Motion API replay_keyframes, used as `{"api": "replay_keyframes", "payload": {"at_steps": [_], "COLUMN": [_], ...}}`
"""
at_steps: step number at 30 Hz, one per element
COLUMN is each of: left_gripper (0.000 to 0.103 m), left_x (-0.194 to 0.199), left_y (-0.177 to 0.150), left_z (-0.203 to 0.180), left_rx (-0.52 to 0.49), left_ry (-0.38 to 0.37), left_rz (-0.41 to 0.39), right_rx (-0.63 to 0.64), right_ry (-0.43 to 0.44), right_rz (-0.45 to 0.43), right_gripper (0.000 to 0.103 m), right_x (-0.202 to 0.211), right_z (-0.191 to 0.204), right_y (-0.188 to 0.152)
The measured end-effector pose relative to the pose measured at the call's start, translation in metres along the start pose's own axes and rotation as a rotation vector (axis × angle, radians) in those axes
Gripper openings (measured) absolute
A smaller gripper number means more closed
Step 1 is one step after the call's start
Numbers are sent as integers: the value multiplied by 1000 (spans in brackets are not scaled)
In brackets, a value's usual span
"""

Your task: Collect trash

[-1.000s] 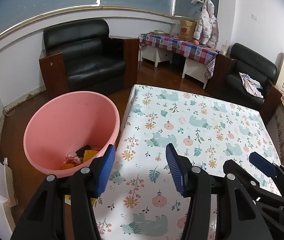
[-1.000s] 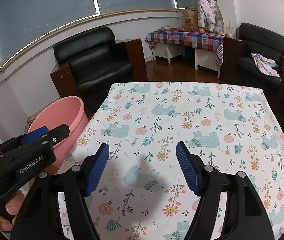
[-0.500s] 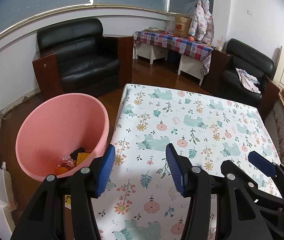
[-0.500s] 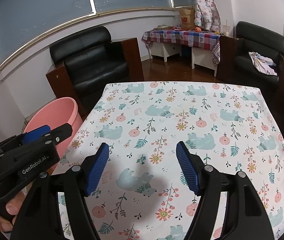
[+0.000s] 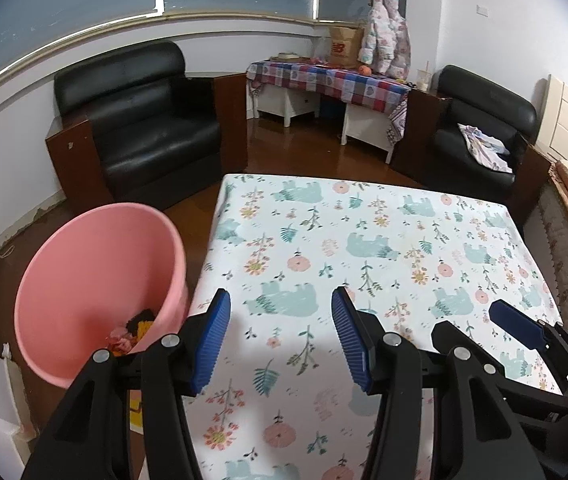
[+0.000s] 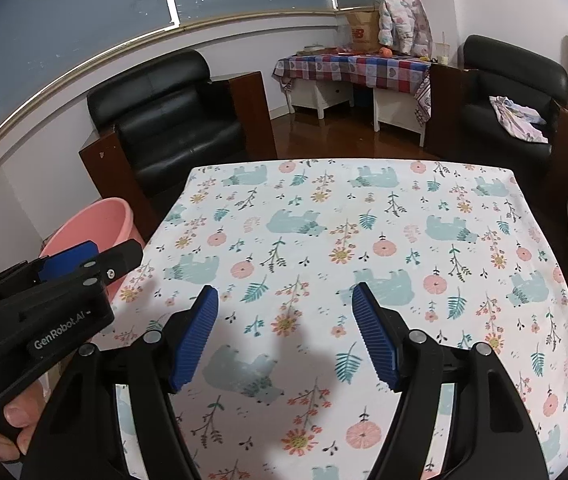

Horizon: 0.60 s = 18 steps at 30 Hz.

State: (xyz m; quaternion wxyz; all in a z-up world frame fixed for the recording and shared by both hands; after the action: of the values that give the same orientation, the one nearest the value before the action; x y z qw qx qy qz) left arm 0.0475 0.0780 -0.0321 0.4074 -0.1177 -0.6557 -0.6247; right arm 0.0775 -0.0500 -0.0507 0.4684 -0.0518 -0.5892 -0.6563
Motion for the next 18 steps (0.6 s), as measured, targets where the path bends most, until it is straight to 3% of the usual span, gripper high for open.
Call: {"api": "replay_keyframes", "payload": {"at_steps": [10,18], "left_gripper": [52,52], "left_x": [-9,-17], "left_y": [14,20], "left_z": [-26,-57], "left_rx": [-65,-125], "left_ry": [-34,-94], "left_rz": [-14,-6], "right_rx": [-36,-87], "right_ry": [-39,-134], "right_rz": [2,20], "right_gripper": [70,70], "right_x": [-4,-5], "right_z": [-31,-70], "right_y": [7,14]}}
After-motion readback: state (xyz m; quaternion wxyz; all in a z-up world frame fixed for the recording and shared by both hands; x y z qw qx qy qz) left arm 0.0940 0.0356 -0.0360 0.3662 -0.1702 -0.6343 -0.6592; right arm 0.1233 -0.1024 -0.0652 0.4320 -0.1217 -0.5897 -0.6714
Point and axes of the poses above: each gripper's, at about its wrist camera, not at the fingertips, and x roughly against the way its jaws point, z to its left, y to its top, the point moved 6 cm from there along -x, roughly the way its jaws point, and after that the axes turned 11 degrees about y, right-handed, at the moved point
